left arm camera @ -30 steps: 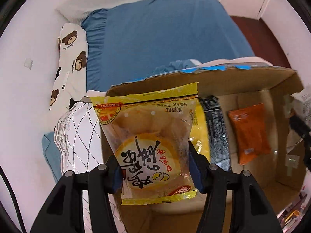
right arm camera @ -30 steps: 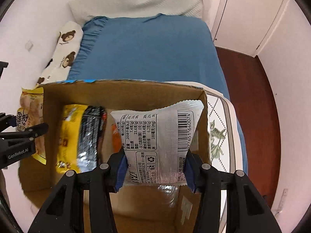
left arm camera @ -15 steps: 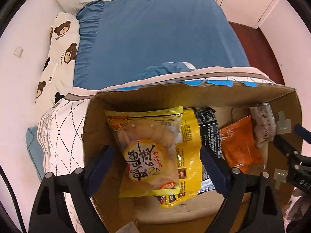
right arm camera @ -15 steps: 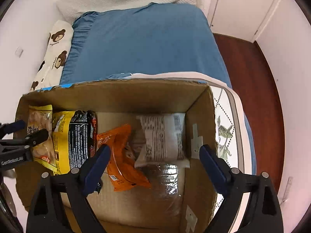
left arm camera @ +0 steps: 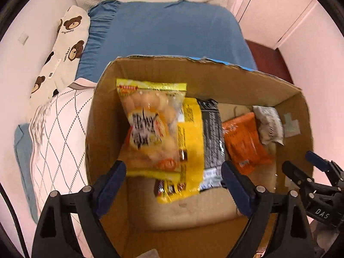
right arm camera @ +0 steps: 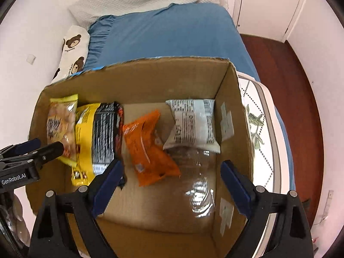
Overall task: Organize snacks
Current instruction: 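Open both tools to release the packets into the box, then grasp the green candy bag with left tool while right tool grasps yellow GUOBA bag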
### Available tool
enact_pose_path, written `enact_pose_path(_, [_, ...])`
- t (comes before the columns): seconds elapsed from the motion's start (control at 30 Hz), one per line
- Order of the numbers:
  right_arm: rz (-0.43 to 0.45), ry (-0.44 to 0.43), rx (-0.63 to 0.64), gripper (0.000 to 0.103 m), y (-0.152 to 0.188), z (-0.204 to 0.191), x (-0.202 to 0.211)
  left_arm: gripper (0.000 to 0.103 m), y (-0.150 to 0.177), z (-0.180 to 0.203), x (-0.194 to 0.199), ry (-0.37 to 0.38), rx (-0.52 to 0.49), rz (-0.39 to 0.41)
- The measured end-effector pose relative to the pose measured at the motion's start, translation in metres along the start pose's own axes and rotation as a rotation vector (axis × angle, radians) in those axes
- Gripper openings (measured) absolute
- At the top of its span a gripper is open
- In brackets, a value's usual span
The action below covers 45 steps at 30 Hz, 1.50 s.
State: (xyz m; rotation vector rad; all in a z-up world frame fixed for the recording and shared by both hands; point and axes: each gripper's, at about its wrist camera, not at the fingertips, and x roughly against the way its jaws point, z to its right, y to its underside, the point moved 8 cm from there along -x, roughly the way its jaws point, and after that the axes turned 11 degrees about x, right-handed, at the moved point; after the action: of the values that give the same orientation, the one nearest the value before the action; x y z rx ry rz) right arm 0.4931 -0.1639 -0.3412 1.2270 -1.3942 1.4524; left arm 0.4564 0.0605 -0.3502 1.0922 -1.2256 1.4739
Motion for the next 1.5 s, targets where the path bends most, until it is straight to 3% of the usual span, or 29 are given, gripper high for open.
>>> enact_pose_path(0.5, [0.208, 0.038, 0.046, 0.095, 0.064, -0.021, 0.092, 0.091, 0.076, 0.009, 0.101, 0.08, -0.034, 0.298])
enact_pose_path(0.7, [0.261, 0.024, 0.046, 0.095, 0.092, -0.029, 0.123, 0.091, 0.106, 0.015, 0.13, 0.096, -0.064, 0.357])
enact_pose_path(1.0, [0.325, -0.03, 0.03, 0.095, 0.132, -0.041, 0.164, 0.091, 0.145, 0.015, 0.157, 0.129, -0.052, 0.379])
enact_pose_path(1.1, [0.322, -0.063, 0.01, 0.095, 0.15, -0.041, 0.168, 0.091, 0.165, 0.011, 0.149, 0.138, -0.032, 0.334])
enact_pose_path(1.3, [0.237, -0.105, -0.072, 0.095, 0.206, -0.025, 0.139, 0.091, 0.229, 0.004, 0.095, 0.117, -0.026, 0.147])
enact_pose_path(1.5, [0.094, -0.129, -0.111, 0.095, 0.274, -0.017, 0.089, 0.09, 0.314, 0.002, 0.001, 0.122, -0.003, -0.178])
